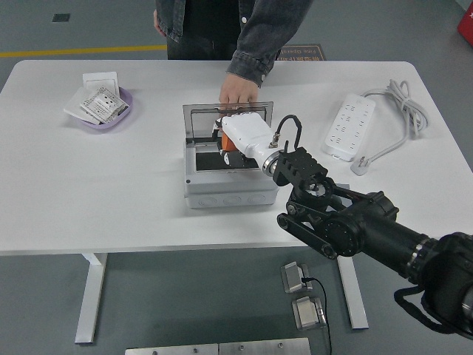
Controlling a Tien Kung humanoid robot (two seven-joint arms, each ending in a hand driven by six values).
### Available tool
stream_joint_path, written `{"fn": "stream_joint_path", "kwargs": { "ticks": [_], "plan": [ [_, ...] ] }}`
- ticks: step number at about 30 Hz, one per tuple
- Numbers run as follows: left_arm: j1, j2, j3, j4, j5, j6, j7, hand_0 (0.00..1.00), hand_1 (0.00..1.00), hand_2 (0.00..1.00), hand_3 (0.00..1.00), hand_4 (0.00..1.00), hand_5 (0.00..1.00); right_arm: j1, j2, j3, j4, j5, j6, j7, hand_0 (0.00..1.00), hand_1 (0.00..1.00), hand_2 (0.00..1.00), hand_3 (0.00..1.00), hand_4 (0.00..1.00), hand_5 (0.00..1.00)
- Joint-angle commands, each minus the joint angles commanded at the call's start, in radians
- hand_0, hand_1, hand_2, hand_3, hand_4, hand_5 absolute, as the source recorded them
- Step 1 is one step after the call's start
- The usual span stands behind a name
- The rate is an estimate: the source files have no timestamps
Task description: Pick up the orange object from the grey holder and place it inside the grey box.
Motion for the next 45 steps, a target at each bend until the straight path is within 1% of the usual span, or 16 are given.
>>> {"fn": "stream_joint_path", "kwargs": {
  "ticks": [1, 2, 7, 8, 13, 14, 19, 20, 25, 26, 31, 32, 37, 38, 40, 45],
  "plan": [
    [-0.001, 0.000, 0.001, 0.000, 0.000, 0.000, 0.000, 0.635, 0.652, 0.480, 0.641, 0.696, 0.443, -0.001, 0.000, 0.002, 0.000, 0.004, -0.004, 0.003, 0.051, 0.206, 0.457, 0.661, 0.419, 0.049],
    [-0.001, -0.001, 0.002, 0.000, -0.001, -0.001, -0.001, 0.634, 0.652, 0.480, 0.640, 0.695, 0.441, -0.003, 0.000, 0.003, 0.000, 0.007, -0.008, 0.006, 0.060, 0.213, 0.481, 0.696, 0.384, 0.234],
    [-0.002, -0.003, 0.003, 0.000, 0.003, -0.002, 0.001, 0.634, 0.652, 0.480, 0.640, 0.695, 0.441, -0.008, 0.000, 0.012, -0.003, 0.013, -0.021, 0.021, 0.060, 0.213, 0.481, 0.696, 0.384, 0.234],
    [-0.002, -0.003, 0.003, 0.000, 0.003, -0.002, 0.001, 0.634, 0.652, 0.480, 0.640, 0.694, 0.440, -0.009, 0.000, 0.014, -0.003, 0.012, -0.021, 0.023, 0.062, 0.180, 0.460, 0.697, 0.423, 0.311],
    [-0.001, -0.003, 0.002, 0.000, 0.006, -0.002, 0.002, 0.634, 0.652, 0.480, 0.640, 0.694, 0.440, -0.011, 0.000, 0.027, -0.008, 0.009, -0.018, 0.036, 0.062, 0.180, 0.460, 0.697, 0.423, 0.311],
    [-0.002, -0.003, 0.002, 0.000, 0.006, -0.002, 0.002, 0.635, 0.652, 0.471, 0.638, 0.686, 0.431, -0.012, 0.000, 0.029, -0.009, 0.009, -0.016, 0.038, 0.065, 0.155, 0.424, 0.693, 0.506, 0.356],
    [-0.002, -0.005, 0.000, 0.000, 0.010, -0.003, 0.002, 0.635, 0.652, 0.471, 0.638, 0.686, 0.431, -0.015, 0.000, 0.041, -0.014, 0.013, -0.006, 0.051, 0.065, 0.155, 0.424, 0.693, 0.506, 0.356],
    [-0.002, -0.005, 0.000, 0.000, 0.011, -0.003, 0.002, 0.635, 0.651, 0.468, 0.637, 0.686, 0.430, -0.015, 0.000, 0.043, -0.015, 0.015, -0.006, 0.053, 0.161, 0.273, 0.446, 0.696, 0.716, 0.358],
    [-0.003, -0.006, 0.000, 0.000, 0.011, -0.003, 0.001, 0.635, 0.651, 0.468, 0.637, 0.686, 0.430, -0.019, 0.000, 0.044, -0.019, 0.021, -0.006, 0.060, 0.161, 0.273, 0.446, 0.696, 0.716, 0.358],
    [-0.003, -0.006, -0.001, 0.000, 0.012, -0.003, 0.001, 0.635, 0.651, 0.464, 0.636, 0.685, 0.427, -0.020, 0.000, 0.043, -0.020, 0.022, -0.006, 0.061, 0.382, 0.499, 0.571, 0.718, 0.778, 0.371],
    [-0.005, -0.006, -0.001, 0.000, 0.015, -0.004, 0.001, 0.635, 0.651, 0.464, 0.636, 0.685, 0.427, -0.022, 0.000, 0.042, -0.023, 0.024, -0.009, 0.067, 0.382, 0.499, 0.571, 0.718, 0.778, 0.371],
    [-0.005, -0.006, -0.001, 0.000, 0.015, -0.004, 0.001, 0.635, 0.651, 0.463, 0.635, 0.689, 0.433, -0.022, 0.000, 0.042, -0.023, 0.025, -0.009, 0.068, 0.596, 0.585, 0.604, 0.734, 0.804, 0.388],
    [-0.006, -0.007, 0.002, 0.000, 0.015, -0.005, 0.000, 0.635, 0.651, 0.463, 0.635, 0.689, 0.433, -0.023, 0.000, 0.043, -0.027, 0.027, -0.014, 0.075, 0.596, 0.585, 0.604, 0.734, 0.804, 0.388],
    [-0.006, -0.007, 0.003, 0.000, 0.014, -0.005, 0.000, 0.634, 0.651, 0.460, 0.629, 0.669, 0.416, -0.024, 0.000, 0.043, -0.028, 0.027, -0.015, 0.076, 0.639, 0.574, 0.595, 0.736, 0.832, 0.405],
    [-0.005, -0.007, 0.003, 0.000, 0.013, -0.005, 0.000, 0.634, 0.651, 0.460, 0.629, 0.669, 0.416, -0.024, 0.000, 0.042, -0.026, 0.026, -0.015, 0.077, 0.639, 0.574, 0.595, 0.736, 0.832, 0.405],
    [-0.002, -0.009, 0.003, 0.000, 0.014, -0.005, 0.000, 0.634, 0.649, 0.451, 0.626, 0.660, 0.407, -0.029, 0.000, 0.047, -0.001, 0.031, -0.015, 0.072, 0.644, 0.568, 0.586, 0.739, 0.833, 0.402]
  ]
}}
